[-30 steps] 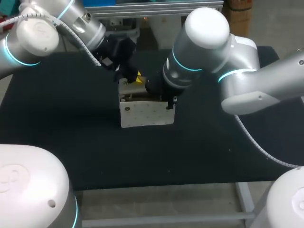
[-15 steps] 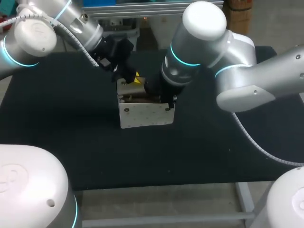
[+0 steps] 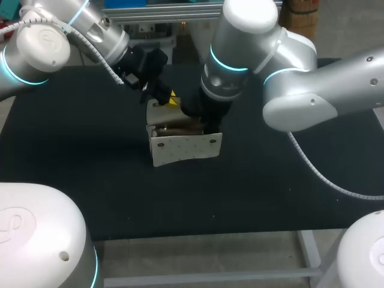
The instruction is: Pick up the bag, open it, inspect its contents, close it, and place it on the opposite side
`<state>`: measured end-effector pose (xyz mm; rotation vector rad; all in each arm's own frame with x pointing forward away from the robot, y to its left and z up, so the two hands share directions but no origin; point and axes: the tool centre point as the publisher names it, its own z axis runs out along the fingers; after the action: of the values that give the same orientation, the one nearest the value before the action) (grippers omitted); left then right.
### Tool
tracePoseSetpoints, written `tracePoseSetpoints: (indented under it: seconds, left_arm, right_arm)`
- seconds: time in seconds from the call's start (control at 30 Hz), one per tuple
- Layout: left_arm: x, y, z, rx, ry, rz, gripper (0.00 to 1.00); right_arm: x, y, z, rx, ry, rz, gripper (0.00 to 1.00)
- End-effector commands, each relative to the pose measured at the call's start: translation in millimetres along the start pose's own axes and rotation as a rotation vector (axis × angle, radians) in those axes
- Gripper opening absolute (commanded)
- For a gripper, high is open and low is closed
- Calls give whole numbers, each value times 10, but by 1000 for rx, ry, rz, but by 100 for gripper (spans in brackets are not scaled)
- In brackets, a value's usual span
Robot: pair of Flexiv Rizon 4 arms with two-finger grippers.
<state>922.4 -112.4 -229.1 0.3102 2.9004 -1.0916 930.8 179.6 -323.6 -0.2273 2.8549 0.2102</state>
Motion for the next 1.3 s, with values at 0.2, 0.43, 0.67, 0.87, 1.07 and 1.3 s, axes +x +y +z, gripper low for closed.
tracePoseSetpoints:
  seconds: [0.2,0.43,0.67,0.87,1.07,1.3]
  left_arm:
    - [22,-106,54,4,2,3,0]
    - [20,-107,58,1,3,8,0]
    - [18,-106,62,-1,6,12,0]
    - [12,-98,54,3,6,12,0]
    - [0,-88,49,12,12,12,0]
    - [-28,-65,49,22,17,10,0]
  right_arm:
    - [-9,137,508,43,95,-11,49]
    - [0,129,513,46,98,-12,49]
    - [11,129,523,49,100,-15,49]
    - [24,136,533,48,98,-29,63]
    - [46,153,523,41,78,-47,72]
    - [67,166,538,40,78,-63,74]
